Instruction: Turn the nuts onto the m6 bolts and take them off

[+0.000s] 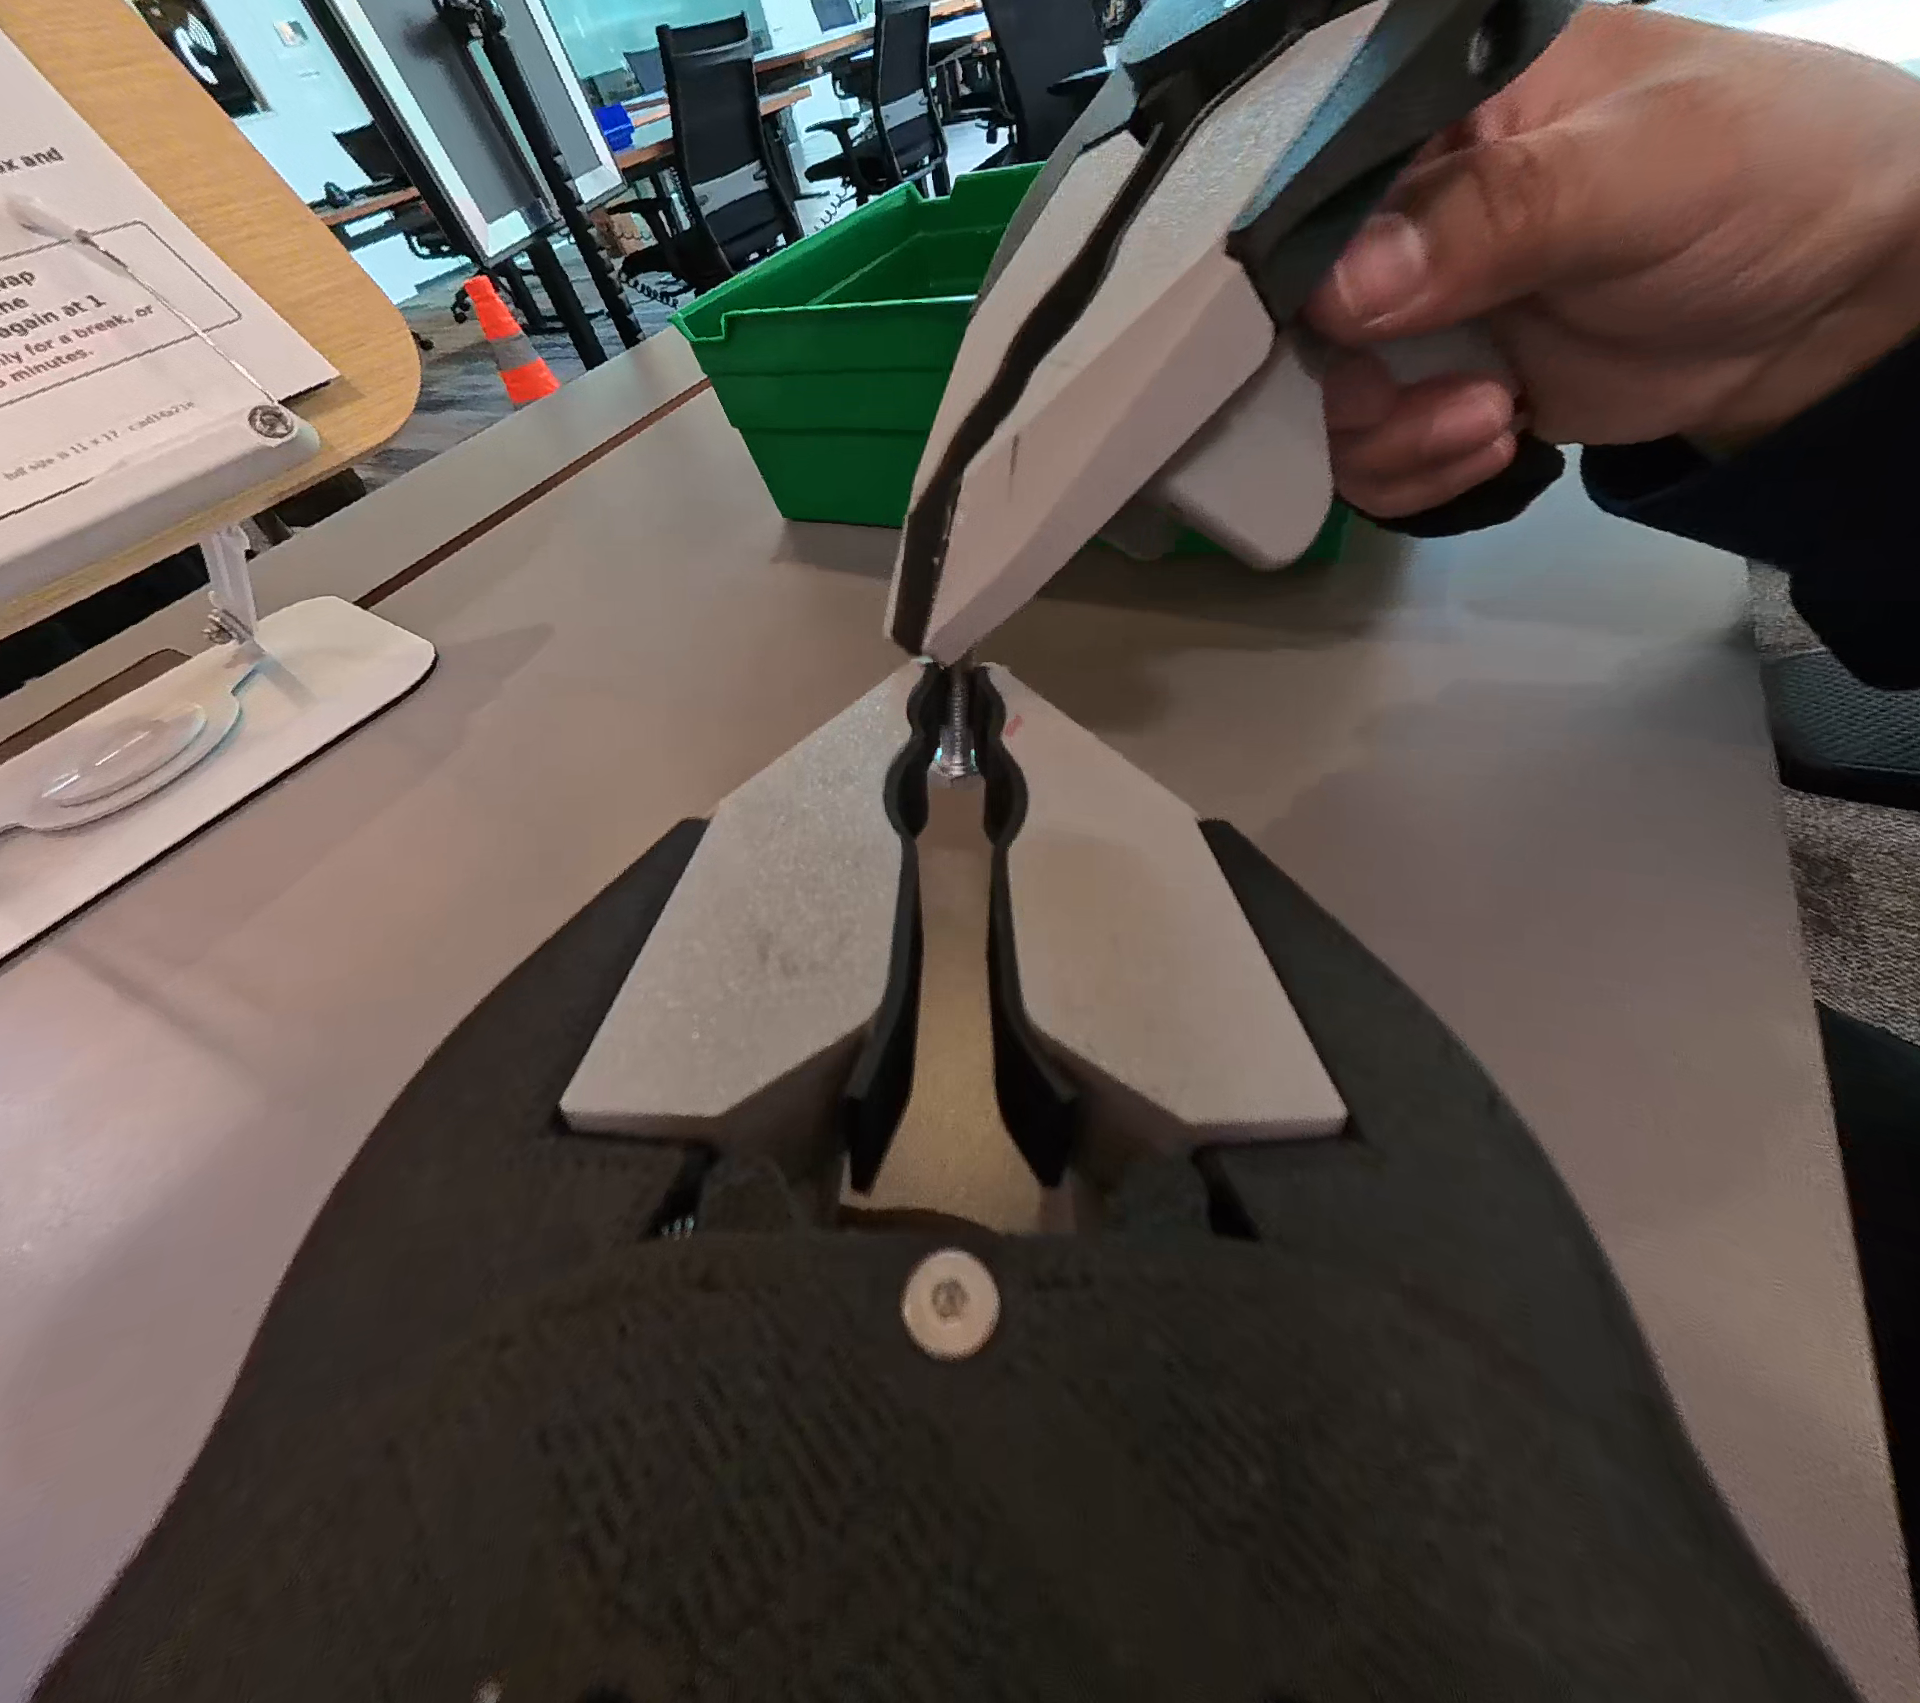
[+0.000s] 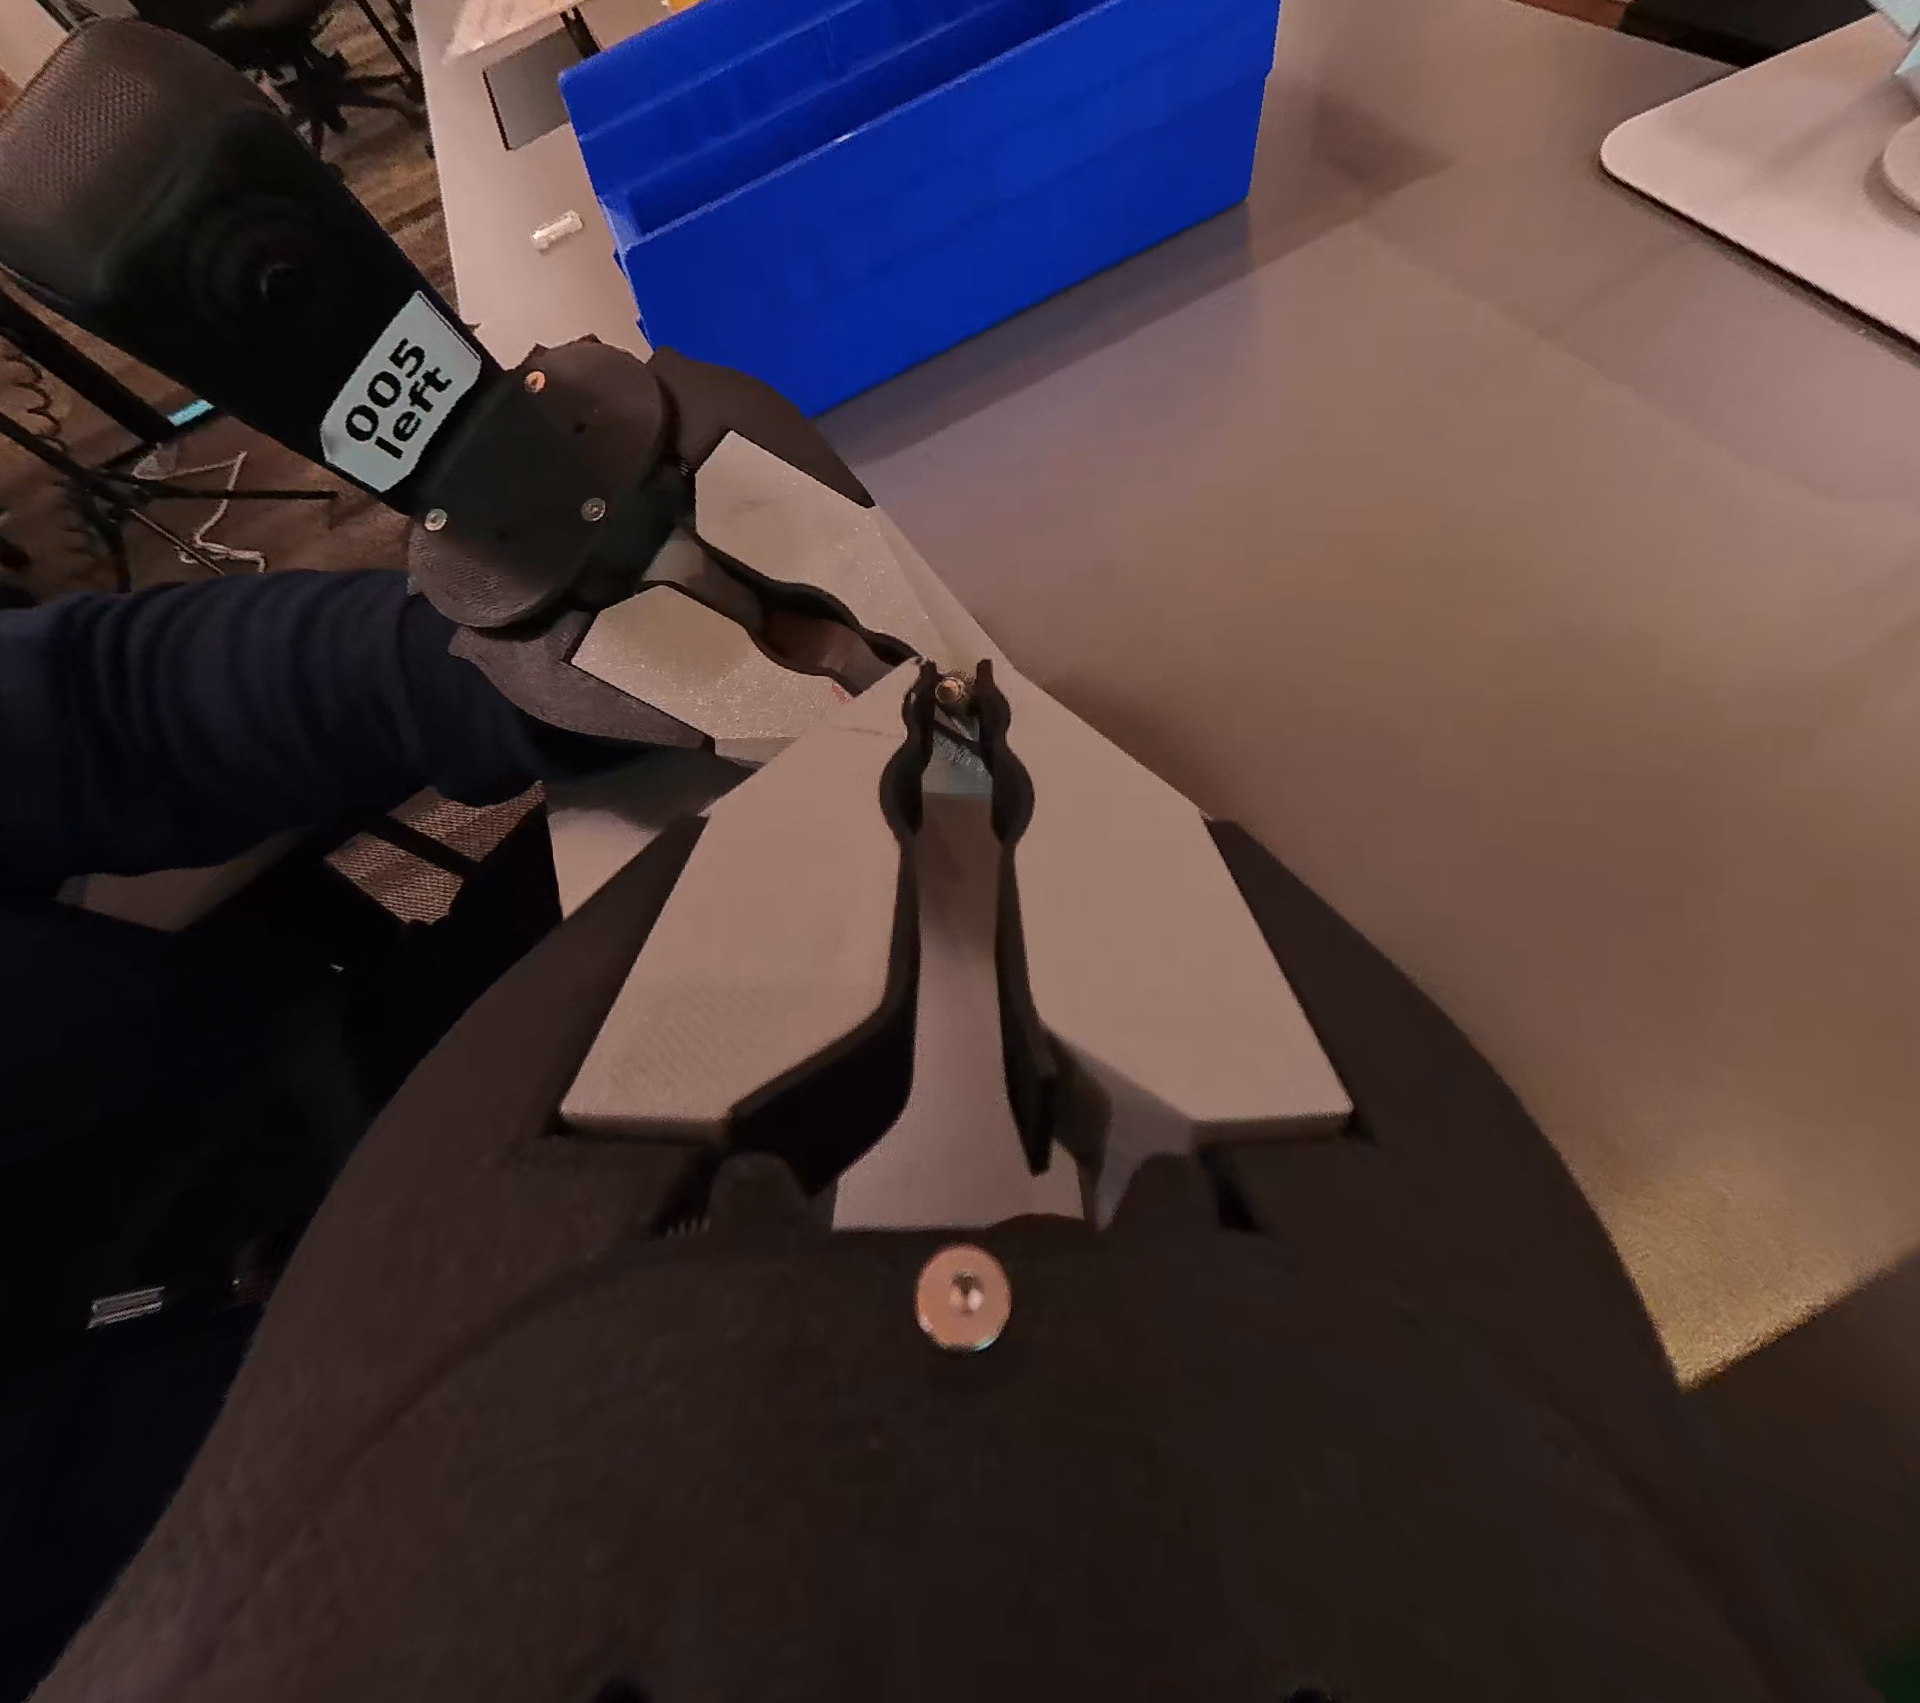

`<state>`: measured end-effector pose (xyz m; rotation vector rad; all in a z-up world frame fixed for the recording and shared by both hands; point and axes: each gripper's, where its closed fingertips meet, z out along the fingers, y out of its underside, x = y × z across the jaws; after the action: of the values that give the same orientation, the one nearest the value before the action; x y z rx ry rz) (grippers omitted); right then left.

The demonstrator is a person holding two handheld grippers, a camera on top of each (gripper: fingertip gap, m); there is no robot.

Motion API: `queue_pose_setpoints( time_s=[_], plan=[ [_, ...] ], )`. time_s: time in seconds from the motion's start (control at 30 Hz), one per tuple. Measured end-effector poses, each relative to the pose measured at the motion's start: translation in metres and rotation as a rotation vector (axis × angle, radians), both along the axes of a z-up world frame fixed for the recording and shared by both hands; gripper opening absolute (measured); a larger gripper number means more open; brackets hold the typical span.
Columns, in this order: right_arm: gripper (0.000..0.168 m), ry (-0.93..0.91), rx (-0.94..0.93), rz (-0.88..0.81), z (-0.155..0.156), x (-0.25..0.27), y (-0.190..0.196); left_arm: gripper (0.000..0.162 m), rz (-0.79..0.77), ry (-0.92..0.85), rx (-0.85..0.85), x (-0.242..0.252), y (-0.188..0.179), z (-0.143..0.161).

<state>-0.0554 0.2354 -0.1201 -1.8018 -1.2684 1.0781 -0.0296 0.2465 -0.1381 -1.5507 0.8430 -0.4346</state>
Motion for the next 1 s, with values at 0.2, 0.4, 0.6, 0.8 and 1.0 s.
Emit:
queue_pose_setpoints(
  time_s=[0.2, 0.4, 0.6, 0.8, 1.0],
  plan=[
    [0.002, -0.092, 0.172, -0.125, -0.001, 0.012, 0.022, 0.012, 0.066, -0.057, -0.046, -0.011, 0.011, -0.001],
    [0.002, -0.032, 0.297, -0.329, 0.047, 0.069, 0.060, 0.023, 0.102, -0.151, -0.036, -0.022, 0.015, 0.012],
    [0.002, 0.067, 0.374, -0.553, 0.115, 0.153, 0.095, 0.021, 0.101, -0.097, -0.050, -0.017, 0.015, 0.002],
    [0.002, 0.043, 0.390, -0.756, 0.140, 0.218, 0.168, 0.019, 0.115, -0.070, -0.026, -0.018, 0.014, 0.003],
    [0.020, -0.144, 0.228, -0.862, 0.041, 0.246, 0.232, 0.019, 0.131, -0.087, -0.038, -0.023, 0.016, 0.004]
  ],
)
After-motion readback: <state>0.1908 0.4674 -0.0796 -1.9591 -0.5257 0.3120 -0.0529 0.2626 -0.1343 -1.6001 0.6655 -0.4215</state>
